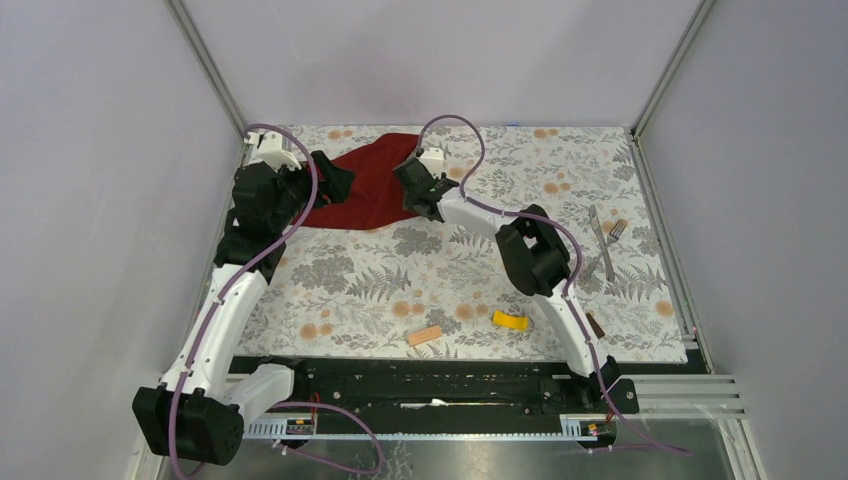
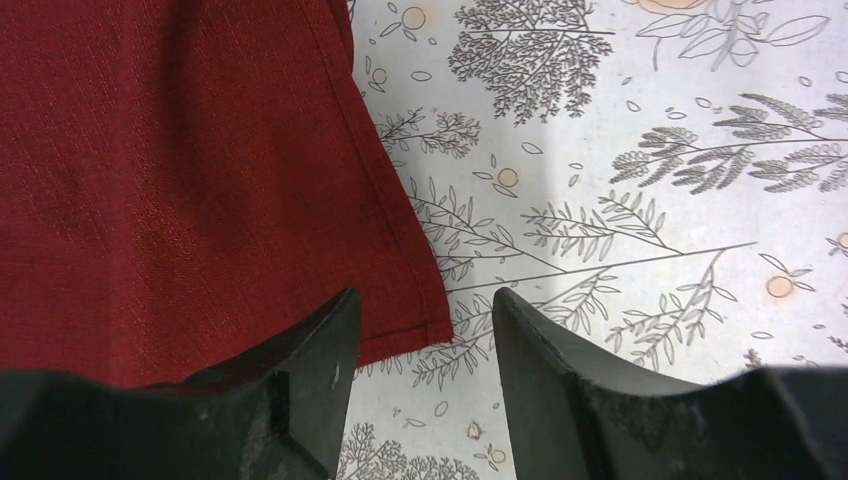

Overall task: Fold the napkin into a case and place the utensils inside
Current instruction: Move the crumpled napkin to the center of the board.

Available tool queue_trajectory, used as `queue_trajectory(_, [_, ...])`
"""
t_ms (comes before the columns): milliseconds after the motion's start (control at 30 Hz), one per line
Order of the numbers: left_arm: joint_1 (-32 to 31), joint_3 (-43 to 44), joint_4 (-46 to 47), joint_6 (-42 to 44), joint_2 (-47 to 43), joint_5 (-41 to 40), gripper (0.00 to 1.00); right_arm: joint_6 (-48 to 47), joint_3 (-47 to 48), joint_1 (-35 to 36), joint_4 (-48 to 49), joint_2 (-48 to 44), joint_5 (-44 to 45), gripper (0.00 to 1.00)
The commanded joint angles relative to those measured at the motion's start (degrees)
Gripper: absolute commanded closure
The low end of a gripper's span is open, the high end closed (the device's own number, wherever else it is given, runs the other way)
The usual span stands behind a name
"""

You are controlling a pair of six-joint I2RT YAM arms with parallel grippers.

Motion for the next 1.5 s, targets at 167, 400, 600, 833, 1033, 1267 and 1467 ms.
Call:
queue_trajectory(167, [0.28, 0.06, 4.29, 0.72, 0.23, 0.35, 0.02, -0.71, 8.31, 1.04, -4.0, 5.06, 2.79, 0.43])
queue_trajectory(400, [0.9, -0.11, 4.47, 0.37, -0.28, 1.2, 0.02, -0.34, 6.41, 2.09, -5.73, 5.22, 3.79, 0.43])
queue_trajectory(600, [1.09, -0.43, 4.47, 0.33, -0.66, 1.38, 0.02, 0.5, 6.23, 1.64, -6.22, 6.77, 2.25, 0.44])
queue_trajectory(833, [1.09, -0.96, 4.47, 0.45, -0.72, 0.95, 0.02, 4.0, 0.09, 0.51, -3.65, 3.86, 1.73, 0.8])
queue_trajectory(1033, [1.13, -1.57, 4.45, 0.14, 0.63, 1.13, 0.02, 4.54, -18.43, -0.99, 7.53, -10.24, 7.97, 1.0])
queue_trajectory(1267, [0.63, -1.75, 3.53, -0.55, 4.14, 0.96, 0.02, 5.32, -40.89, -2.34, 16.23, -29.11, 15.57, 1.0])
queue_trajectory(1467, [-0.14, -1.77, 3.1, -0.61, 5.12, 0.21, 0.02, 1.96, -50.45, -2.78, 20.59, -37.85, 10.44, 0.66])
